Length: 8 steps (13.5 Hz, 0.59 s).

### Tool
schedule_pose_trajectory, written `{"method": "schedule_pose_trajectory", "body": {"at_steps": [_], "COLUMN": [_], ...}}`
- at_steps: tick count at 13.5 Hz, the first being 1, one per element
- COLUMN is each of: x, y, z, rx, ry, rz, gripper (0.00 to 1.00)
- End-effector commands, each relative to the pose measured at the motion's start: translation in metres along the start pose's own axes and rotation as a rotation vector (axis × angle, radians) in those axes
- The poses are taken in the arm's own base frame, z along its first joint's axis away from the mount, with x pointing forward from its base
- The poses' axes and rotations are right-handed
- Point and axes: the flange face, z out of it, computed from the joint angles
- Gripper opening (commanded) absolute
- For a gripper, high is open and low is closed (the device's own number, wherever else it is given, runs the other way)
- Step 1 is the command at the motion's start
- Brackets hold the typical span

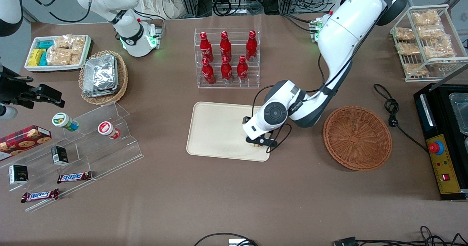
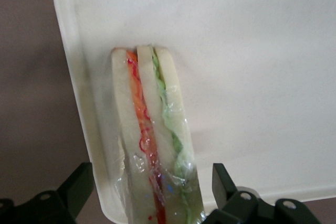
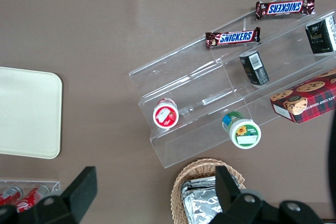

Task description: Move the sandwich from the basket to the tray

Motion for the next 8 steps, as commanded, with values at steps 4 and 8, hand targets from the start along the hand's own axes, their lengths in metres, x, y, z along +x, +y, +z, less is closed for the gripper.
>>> {"method": "schedule_pose_trajectory", "body": {"at_steps": [4, 8], "x": [0.002, -0.03], "y": [-0.034, -0.12], "z": [-0.143, -0.26], "rx": [0.055, 0.116], "ry": [-0.002, 0.006], "rz": [-0.04, 0.055], "gripper": [1.0, 1.0]}}
